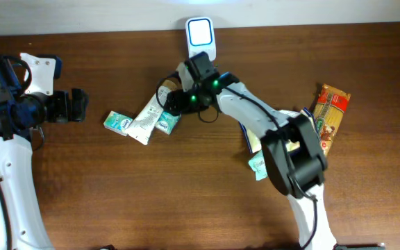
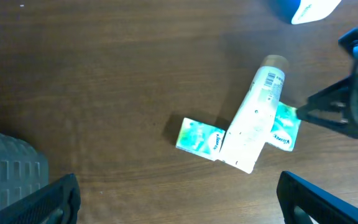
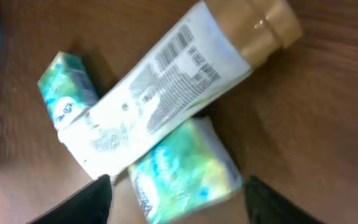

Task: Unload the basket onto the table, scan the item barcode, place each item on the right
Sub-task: 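Reach the right gripper to the pile and grasp the blue tissue pack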

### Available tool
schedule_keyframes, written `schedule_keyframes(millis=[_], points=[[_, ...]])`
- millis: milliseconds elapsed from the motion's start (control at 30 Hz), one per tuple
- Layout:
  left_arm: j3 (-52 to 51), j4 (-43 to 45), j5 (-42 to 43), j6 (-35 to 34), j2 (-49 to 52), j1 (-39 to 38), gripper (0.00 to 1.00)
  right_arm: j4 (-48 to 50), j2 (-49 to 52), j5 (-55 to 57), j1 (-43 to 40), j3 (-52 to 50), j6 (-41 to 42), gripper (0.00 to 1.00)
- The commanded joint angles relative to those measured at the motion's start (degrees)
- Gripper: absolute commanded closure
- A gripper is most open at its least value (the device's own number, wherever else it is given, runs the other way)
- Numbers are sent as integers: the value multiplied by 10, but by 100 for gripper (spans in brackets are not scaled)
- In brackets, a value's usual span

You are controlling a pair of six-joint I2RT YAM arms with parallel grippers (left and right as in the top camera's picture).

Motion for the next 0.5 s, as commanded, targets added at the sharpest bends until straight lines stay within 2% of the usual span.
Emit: schedule_keyframes(millis=[0, 100, 133, 200, 267, 300, 467], points=[[2, 0, 9, 7, 0, -2, 1, 38, 25, -42, -6, 0, -3, 39], [2, 0, 9, 7, 0, -2, 1, 78, 48, -18, -4, 0, -20, 40], [2, 0, 9, 7, 0, -2, 1, 76, 54, -10, -3, 0, -20, 43], [2, 0, 9, 7, 0, -2, 1, 55, 60, -24, -2, 0, -17, 55], [2, 0, 9, 7, 0, -2, 1, -30, 57, -64, 5, 0, -18, 75], [2, 0, 9, 7, 0, -2, 1, -67, 55, -66, 5, 1, -18, 79], [2, 0, 9, 7, 0, -2, 1, -252, 46, -66, 12, 66, -40, 66]])
